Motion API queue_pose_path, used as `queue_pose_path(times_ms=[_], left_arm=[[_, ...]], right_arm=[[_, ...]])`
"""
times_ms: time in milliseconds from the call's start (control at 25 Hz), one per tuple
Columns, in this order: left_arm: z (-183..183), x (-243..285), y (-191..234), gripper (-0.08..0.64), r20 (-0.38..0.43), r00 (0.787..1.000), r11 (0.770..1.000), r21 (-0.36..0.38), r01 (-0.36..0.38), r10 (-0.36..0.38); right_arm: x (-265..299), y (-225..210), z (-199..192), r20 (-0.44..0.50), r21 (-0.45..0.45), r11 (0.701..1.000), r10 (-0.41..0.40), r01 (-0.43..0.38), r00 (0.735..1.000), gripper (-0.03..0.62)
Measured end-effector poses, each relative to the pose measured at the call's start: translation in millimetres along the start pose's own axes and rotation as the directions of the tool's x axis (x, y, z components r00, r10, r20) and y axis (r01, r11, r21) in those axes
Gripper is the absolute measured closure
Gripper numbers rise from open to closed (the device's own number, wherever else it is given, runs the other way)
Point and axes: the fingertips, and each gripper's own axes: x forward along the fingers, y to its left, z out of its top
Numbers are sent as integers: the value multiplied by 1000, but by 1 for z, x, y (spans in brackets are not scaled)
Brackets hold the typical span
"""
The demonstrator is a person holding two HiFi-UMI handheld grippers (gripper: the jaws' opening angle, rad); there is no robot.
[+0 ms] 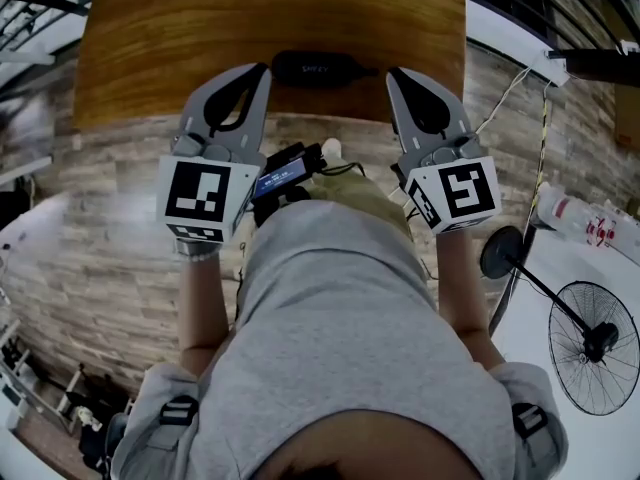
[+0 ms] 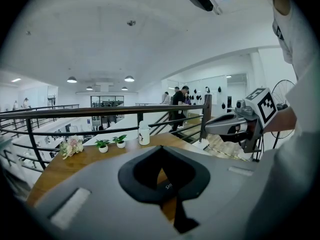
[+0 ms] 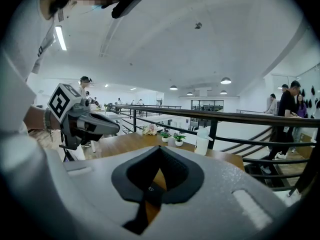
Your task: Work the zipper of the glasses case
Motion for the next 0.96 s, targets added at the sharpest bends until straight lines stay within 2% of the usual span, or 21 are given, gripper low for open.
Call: queue_pose_path(times_ms=[960], left_arm=[[-3, 2, 4, 546, 1, 1000, 1000, 3, 12, -12]], right_arm=[[1, 1, -4, -14, 7, 1000, -16, 16, 1000, 592]])
